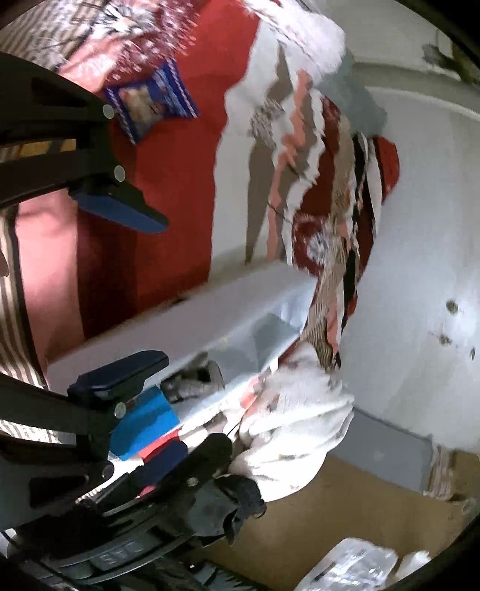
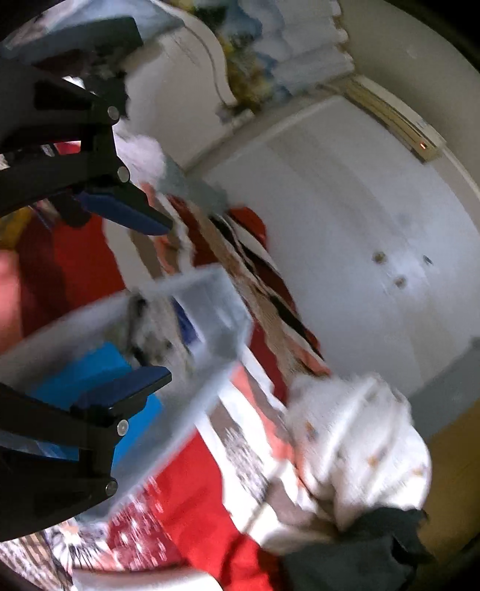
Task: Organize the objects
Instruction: 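Move the right gripper over to the yellow snack packet on the bed, then close the right gripper on the yellow snack packet, then lift the yellow snack packet and carry it above the white box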
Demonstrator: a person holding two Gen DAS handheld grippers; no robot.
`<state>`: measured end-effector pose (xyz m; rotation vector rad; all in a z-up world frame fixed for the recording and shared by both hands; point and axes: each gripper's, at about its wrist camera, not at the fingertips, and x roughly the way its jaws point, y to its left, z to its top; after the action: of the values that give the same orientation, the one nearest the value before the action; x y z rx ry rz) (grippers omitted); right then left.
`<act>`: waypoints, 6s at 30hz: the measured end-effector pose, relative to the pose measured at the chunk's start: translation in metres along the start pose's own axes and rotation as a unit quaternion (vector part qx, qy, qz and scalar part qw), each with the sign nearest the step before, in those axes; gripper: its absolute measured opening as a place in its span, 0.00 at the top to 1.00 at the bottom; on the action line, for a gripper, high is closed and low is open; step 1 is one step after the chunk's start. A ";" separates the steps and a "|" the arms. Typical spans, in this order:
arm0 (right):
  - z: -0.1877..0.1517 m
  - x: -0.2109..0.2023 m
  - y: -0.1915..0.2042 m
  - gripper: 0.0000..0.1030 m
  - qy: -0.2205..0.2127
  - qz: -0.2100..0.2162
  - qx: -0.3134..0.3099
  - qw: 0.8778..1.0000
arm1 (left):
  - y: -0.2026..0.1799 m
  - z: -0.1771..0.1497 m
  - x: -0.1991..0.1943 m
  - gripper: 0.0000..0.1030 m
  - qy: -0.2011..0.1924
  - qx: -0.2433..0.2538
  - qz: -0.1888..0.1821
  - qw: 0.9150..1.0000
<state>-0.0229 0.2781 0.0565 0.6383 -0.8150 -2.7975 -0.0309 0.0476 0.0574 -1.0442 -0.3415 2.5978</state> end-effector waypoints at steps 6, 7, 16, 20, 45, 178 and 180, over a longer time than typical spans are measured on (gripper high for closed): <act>-0.017 0.011 0.014 0.29 0.077 0.078 -0.011 0.994 | 0.036 -0.017 -0.014 0.37 0.014 -0.031 0.052 0.998; -0.019 0.013 0.018 0.29 0.089 0.083 -0.022 0.992 | 0.043 -0.020 -0.012 0.37 0.024 -0.033 0.066 0.997; -0.072 0.059 0.064 0.33 0.231 -0.081 -0.216 0.945 | 0.090 -0.040 0.038 0.38 0.130 -0.061 0.123 0.982; -0.099 0.079 0.078 0.32 0.253 -0.144 -0.307 0.906 | 0.093 -0.051 0.061 0.38 0.155 -0.032 0.158 0.975; -0.153 0.135 0.049 0.21 0.407 -0.152 -0.282 0.856 | 0.131 -0.076 0.089 0.00 0.186 -0.087 0.199 0.958; -0.170 0.133 0.085 0.33 0.431 0.099 -0.288 0.850 | 0.178 -0.033 -0.029 0.36 0.064 -0.123 0.257 0.957; -0.154 0.128 0.075 0.33 0.423 0.100 -0.246 0.866 | 0.172 -0.031 -0.031 0.36 0.054 -0.116 0.247 0.961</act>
<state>-0.0674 0.1085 -0.0652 1.3945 0.0160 -2.0370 -0.0234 -0.1192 -0.0026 -1.5115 -0.4086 2.9672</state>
